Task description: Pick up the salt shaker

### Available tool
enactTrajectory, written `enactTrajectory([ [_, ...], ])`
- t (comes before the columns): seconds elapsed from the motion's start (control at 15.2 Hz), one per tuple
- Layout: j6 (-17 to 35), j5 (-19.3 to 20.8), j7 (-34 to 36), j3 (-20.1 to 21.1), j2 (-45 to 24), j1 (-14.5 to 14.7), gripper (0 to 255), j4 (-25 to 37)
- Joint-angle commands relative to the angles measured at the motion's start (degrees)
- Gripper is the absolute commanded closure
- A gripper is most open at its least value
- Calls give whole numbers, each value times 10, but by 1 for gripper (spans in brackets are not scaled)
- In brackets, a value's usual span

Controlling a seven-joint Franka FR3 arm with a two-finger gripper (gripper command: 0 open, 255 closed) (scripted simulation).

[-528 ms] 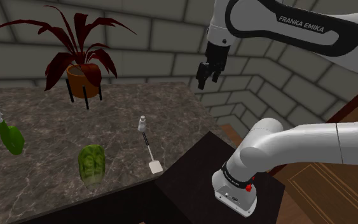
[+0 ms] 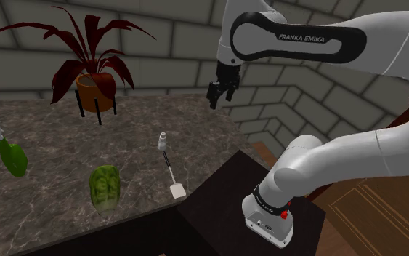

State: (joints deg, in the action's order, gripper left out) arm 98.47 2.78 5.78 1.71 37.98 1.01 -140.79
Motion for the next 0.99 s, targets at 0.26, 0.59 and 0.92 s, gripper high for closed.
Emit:
enactTrajectory([
  [0.26, 119, 2, 9, 4, -116, -1, 0, -3],
  [0.59, 204, 7, 17, 7, -224, -2, 0, 18],
  [0.92, 274, 14, 27, 9, -337, -3, 0, 60],
])
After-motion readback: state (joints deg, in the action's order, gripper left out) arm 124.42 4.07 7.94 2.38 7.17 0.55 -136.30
